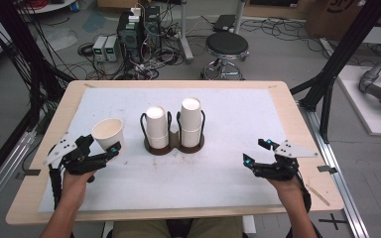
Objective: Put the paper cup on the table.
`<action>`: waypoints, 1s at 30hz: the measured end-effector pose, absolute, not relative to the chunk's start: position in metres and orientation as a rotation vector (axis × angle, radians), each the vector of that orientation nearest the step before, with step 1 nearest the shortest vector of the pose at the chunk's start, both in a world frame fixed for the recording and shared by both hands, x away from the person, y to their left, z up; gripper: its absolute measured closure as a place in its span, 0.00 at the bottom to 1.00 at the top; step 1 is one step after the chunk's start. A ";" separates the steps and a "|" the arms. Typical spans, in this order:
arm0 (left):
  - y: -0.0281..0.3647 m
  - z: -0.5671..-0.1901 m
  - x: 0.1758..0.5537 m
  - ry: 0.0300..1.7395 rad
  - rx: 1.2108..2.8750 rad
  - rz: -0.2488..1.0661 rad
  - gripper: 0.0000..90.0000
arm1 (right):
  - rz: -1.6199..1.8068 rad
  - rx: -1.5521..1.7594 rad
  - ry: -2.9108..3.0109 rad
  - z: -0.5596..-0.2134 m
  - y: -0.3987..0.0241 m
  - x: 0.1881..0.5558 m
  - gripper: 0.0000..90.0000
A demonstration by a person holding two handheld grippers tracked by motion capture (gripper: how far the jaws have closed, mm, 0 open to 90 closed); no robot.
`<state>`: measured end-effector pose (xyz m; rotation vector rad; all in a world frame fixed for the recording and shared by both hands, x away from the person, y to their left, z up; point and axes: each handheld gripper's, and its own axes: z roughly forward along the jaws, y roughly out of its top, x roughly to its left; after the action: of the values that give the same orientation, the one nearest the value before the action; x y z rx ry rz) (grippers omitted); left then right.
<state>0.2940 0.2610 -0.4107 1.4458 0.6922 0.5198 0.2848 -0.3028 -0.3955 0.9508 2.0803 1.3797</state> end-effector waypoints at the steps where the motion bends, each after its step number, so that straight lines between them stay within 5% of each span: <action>1: 0.262 -0.412 0.296 0.698 1.441 0.525 0.33 | 1.380 0.955 2.082 -0.396 -0.303 0.284 0.23; 14: 0.264 -0.427 0.340 0.813 1.444 0.576 0.33 | 1.378 0.954 2.083 -0.396 -0.302 0.284 0.23; 30: 0.253 -0.447 0.356 1.007 1.685 0.628 0.33 | 1.381 0.954 2.099 -0.396 -0.301 0.284 0.23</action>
<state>0.3558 0.2528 -0.4473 1.6845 1.0070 0.6281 0.2844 -0.3012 -0.3965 0.9536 2.0993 1.3807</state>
